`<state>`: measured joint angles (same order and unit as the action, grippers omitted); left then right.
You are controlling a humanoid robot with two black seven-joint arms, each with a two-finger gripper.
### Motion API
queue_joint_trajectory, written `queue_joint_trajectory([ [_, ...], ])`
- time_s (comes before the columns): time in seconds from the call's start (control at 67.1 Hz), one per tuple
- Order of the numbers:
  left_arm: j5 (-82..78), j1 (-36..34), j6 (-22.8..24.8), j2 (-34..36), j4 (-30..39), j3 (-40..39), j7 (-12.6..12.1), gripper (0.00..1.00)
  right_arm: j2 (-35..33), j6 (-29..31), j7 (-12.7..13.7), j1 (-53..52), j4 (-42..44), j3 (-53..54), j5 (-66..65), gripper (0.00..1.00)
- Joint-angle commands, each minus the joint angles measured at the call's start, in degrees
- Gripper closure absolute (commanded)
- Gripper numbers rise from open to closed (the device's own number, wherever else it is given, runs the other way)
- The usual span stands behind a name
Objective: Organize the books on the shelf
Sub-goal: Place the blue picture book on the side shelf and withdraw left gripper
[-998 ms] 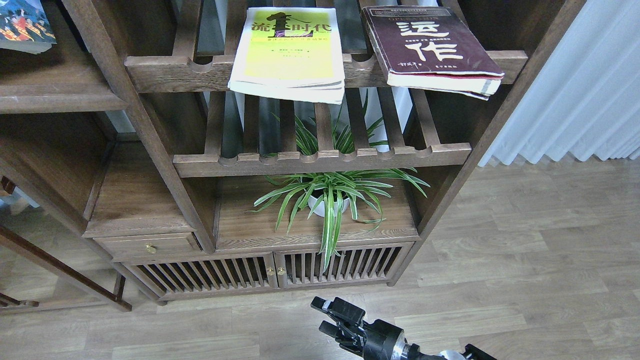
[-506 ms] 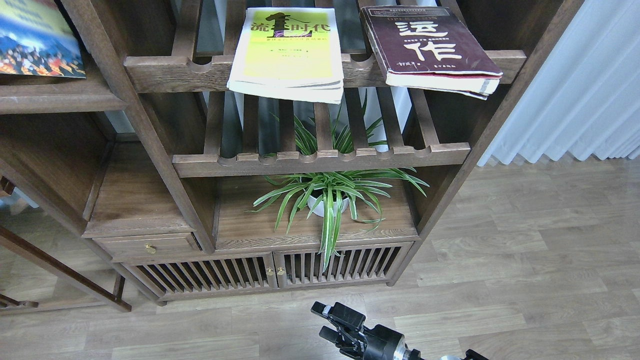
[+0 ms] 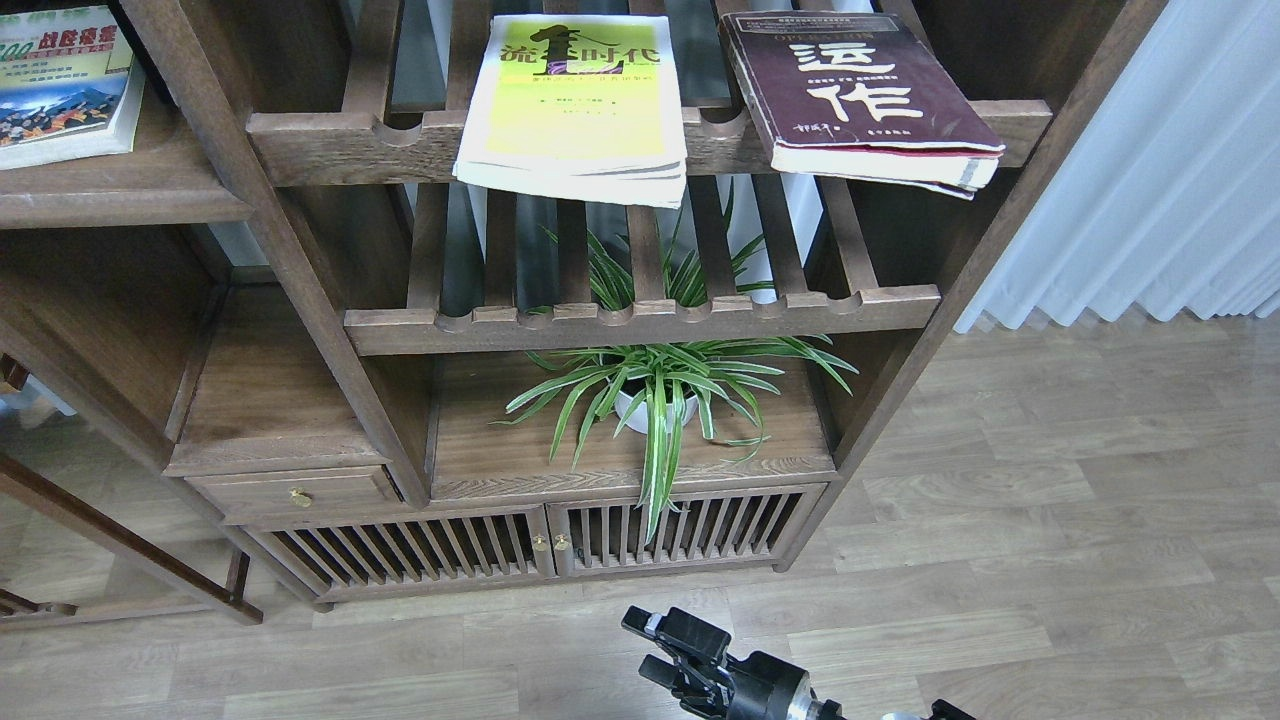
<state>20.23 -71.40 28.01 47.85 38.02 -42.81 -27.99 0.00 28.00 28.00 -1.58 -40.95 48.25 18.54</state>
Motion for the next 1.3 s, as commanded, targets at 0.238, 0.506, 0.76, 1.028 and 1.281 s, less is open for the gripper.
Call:
queue_joint_trajectory([
  [0.238,-2.83,0.21,-0.01,8.73,13.11,4.04,-0.01,0.01,0.00,0.00,0.00,0.00,0.00,0.01,0.01,0.00],
  [0.506,-2.74,0.21,-0.01,17.97,19.72,7.66,-0.01,0.01,0.00,0.00,0.00,0.00,0.00,0.00,0.01,0.00],
  [0.76,-2.65,0.30,-0.01,30.18,28.24,15.20,-0.01,0.01,0.00,0.00,0.00,0.00,0.00,-0.17,0.01,0.00],
  [1.028,-2.48,0.39,-0.01,45.92,36.42,35.59,-0.01,0.01,0.00,0.00,0.00,0.08,0.00,0.00,0.01,0.00],
  [1.281,-2.48,0.47,-0.01,45.84,36.68,52.65,5.58,0.01,0.00,0.00,0.00,0.44,0.00,0.09,0.01,0.00],
])
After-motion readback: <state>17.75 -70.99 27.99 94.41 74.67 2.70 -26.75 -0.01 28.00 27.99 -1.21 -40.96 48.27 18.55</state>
